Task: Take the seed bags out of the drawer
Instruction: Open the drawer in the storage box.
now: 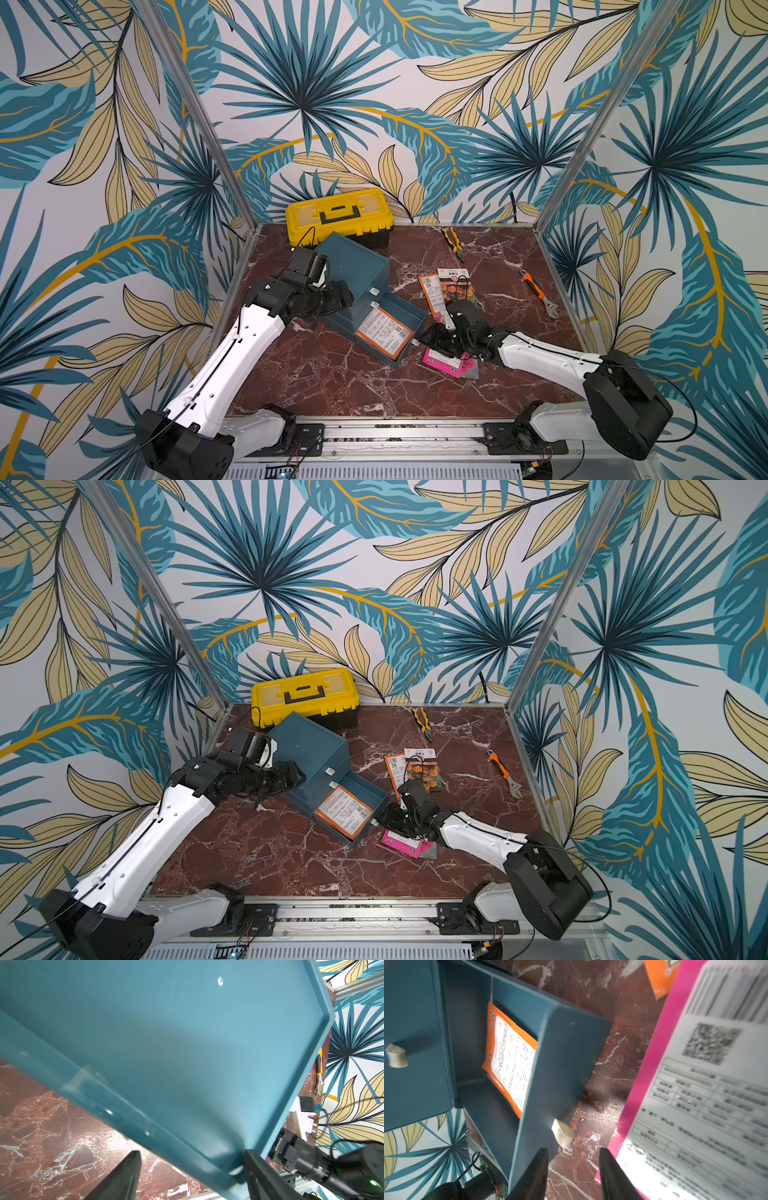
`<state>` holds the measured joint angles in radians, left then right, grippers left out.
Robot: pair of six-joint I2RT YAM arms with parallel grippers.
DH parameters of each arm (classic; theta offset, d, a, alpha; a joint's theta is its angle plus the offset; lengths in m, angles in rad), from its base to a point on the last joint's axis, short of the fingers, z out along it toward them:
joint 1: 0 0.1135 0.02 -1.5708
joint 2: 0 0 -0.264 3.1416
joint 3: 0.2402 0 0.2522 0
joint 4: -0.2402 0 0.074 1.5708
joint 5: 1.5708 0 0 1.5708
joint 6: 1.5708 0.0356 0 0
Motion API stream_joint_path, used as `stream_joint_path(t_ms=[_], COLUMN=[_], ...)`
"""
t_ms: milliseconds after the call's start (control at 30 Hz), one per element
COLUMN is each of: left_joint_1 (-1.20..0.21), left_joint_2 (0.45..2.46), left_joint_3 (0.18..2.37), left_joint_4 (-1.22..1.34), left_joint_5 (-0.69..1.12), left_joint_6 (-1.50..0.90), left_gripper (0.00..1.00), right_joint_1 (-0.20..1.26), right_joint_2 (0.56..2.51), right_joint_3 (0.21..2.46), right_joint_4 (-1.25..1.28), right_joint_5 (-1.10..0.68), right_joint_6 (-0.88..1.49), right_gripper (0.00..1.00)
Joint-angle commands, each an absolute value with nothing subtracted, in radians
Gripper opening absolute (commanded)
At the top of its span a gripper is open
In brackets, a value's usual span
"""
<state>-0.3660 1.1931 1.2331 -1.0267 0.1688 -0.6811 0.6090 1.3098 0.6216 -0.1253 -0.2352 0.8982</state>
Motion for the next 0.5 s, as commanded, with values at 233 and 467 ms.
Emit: stream_joint_path(t_ms=[233, 467], left_joint_1=[-0.370, -0.370], left_joint_2=[1.181, 1.170], left_joint_3=[1.218, 1.207], left_joint_4=[-1.029, -1.029], left_joint_5=[0.172, 0.171], left_joint_6=[-0.679, -0.687], left_gripper=[0.82, 0.82], right_joint_1=[0.610, 0.621], right_joint_2=[1.305, 1.521], right_joint_3=[0.889, 1.076], right_joint_4=[-0.430, -0.440], right_joint_5=[-0.176, -0.268], right_joint_6=[0.508, 0.384], right_gripper=[0.56, 0.56])
